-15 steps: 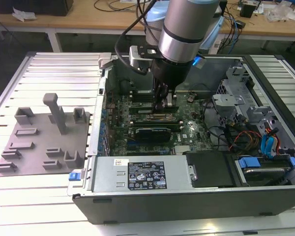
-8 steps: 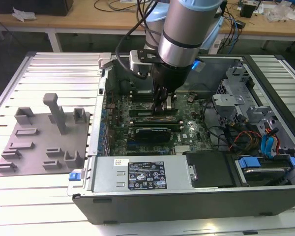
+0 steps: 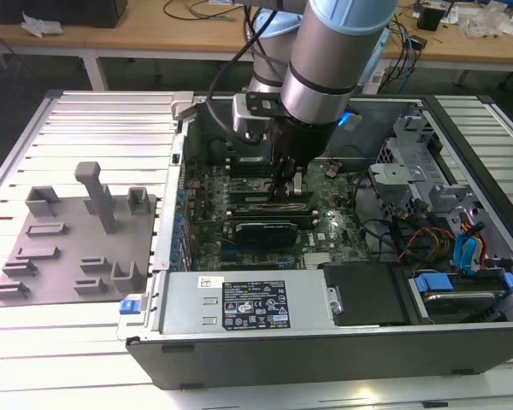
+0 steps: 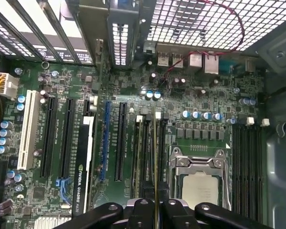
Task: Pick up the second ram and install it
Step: 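Insert the second ram into the second slot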
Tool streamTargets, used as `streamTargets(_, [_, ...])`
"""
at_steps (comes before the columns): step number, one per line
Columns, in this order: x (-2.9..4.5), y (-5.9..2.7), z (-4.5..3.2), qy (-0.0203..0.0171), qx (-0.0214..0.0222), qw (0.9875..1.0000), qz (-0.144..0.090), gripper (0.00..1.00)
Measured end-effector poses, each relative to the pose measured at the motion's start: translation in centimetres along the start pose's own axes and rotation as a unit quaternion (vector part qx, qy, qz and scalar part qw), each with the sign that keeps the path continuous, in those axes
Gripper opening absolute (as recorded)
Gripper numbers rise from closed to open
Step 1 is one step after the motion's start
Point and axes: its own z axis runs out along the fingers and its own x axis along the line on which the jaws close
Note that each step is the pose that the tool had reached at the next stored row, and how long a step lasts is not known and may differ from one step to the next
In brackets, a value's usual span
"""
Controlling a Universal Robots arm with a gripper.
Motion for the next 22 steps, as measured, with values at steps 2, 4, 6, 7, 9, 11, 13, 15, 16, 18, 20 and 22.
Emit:
streamTargets(2, [0.04, -0.11, 0.4, 0.0, 0.0, 1.0, 0.0, 0.11])
streamTargets(4, [0.1, -0.41, 0.9, -0.0001, -0.0001, 1.0, 0.0, 0.11])
streamTargets(6, [0.12, -0.57, 1.34, -0.0002, -0.0002, 1.0, 0.0, 0.11])
streamTargets(7, [0.13, -0.59, 1.48, -0.0002, -0.0002, 1.0, 0.0, 0.11])
streamTargets(9, [0.11, -0.64, 1.86, -0.0012, 0.0005, 1.0, 0.007, 0.11])
streamTargets(11, [-0.06, -0.69, 2.13, -0.0025, 0.0015, 0.9998, 0.018, 0.11])
streamTargets(13, [-0.06, -0.74, 2.23, -0.0026, 0.0016, 0.9998, 0.018, 0.11])
streamTargets(15, [-0.05, -0.98, 2.4, -0.0026, 0.0016, 0.9998, 0.019, 0.11])
streamTargets(16, [-0.04, -1.0, 2.5, -0.003, 0.0019, 0.9998, 0.022, 0.11])
streamTargets(18, [-0.07, -1.02, 2.64, -0.0034, 0.0022, 0.9997, 0.025, 0.11])
streamTargets(20, [-0.07, -1.04, 2.78, -0.0035, 0.0022, 0.9997, 0.025, 0.11])
streamTargets(22, [-0.12, -1.06, 2.93, -0.0033, 0.0022, 0.9997, 0.026, 0.11])
